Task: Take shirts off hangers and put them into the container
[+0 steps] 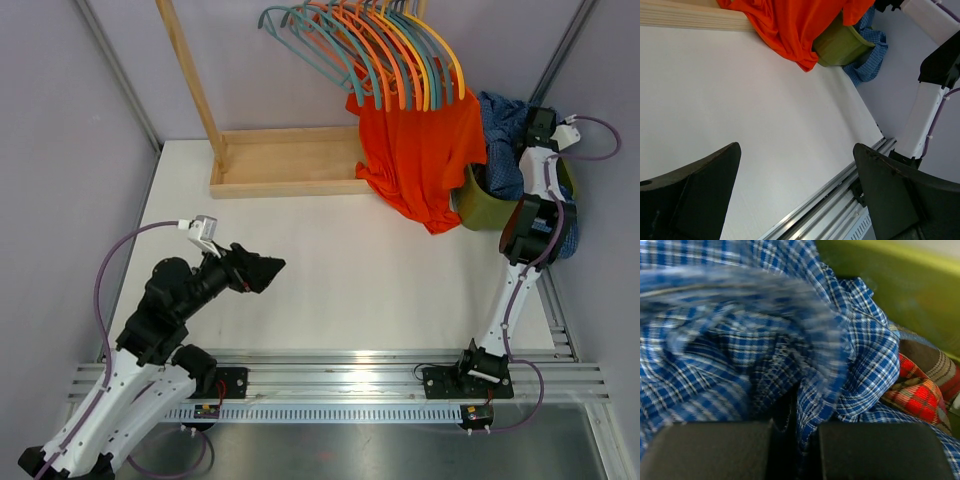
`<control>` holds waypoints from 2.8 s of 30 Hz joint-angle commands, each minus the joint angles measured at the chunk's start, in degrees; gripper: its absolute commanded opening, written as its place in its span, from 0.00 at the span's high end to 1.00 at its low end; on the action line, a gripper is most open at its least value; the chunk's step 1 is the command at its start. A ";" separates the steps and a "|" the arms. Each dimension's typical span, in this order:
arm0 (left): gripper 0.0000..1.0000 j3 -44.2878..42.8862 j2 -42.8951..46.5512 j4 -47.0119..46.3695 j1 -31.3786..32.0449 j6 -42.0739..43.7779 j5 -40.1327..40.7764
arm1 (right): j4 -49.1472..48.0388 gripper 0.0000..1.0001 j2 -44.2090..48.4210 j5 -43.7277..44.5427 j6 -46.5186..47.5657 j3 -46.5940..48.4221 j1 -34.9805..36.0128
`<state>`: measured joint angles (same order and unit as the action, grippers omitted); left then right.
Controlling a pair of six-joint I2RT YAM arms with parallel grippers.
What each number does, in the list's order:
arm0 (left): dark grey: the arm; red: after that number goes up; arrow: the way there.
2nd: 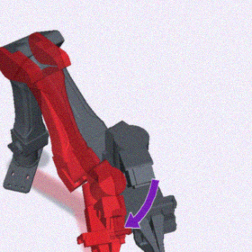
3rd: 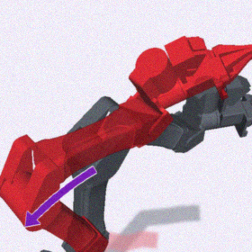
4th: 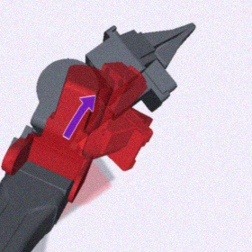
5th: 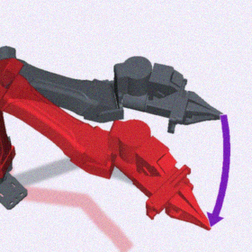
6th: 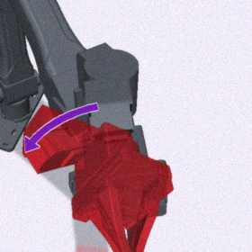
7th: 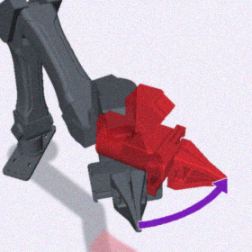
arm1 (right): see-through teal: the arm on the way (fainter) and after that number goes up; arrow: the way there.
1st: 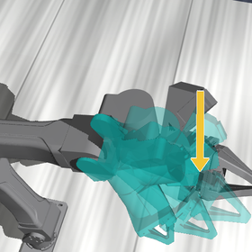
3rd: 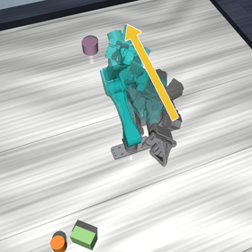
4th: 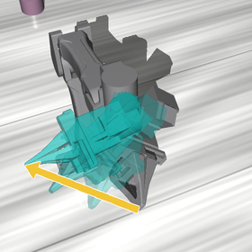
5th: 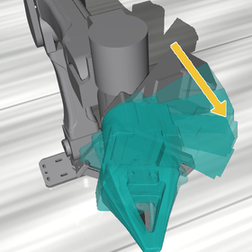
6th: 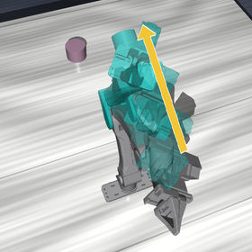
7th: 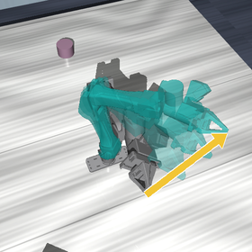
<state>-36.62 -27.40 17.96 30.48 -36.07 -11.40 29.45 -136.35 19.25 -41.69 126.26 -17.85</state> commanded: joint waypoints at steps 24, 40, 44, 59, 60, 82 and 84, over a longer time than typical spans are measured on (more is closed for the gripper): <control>0.01 2.69 8.15 -2.22 0.02 -3.12 -1.79 | -4.81 0.01 22.25 4.65 15.67 -2.93 3.43; 0.01 1.90 4.45 -5.04 0.02 -3.39 -6.53 | -5.81 0.00 51.44 23.11 0.39 -60.55 7.83; 0.01 3.57 5.95 -5.38 0.02 -4.44 -6.53 | -10.53 0.00 59.08 23.73 0.03 -71.31 7.83; 0.01 5.51 6.83 -5.56 0.02 -5.15 -6.44 | -10.11 0.01 65.49 25.04 4.25 -74.84 6.42; 0.01 5.77 6.66 -5.91 0.02 -5.23 -6.44 | -10.55 0.01 66.30 25.75 5.12 -75.28 6.42; 0.01 8.14 4.55 -9.61 0.02 -5.76 -7.94 | -8.36 0.01 86.86 14.16 9.52 -86.35 5.81; 0.01 8.23 4.46 -9.95 0.02 -5.85 -8.03 | -6.44 0.01 87.31 14.85 9.70 -86.36 5.81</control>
<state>-28.49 -22.52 11.86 30.48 -41.69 -17.41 21.37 -50.78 36.42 -33.89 40.40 -12.01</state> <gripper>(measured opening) 0.987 0.994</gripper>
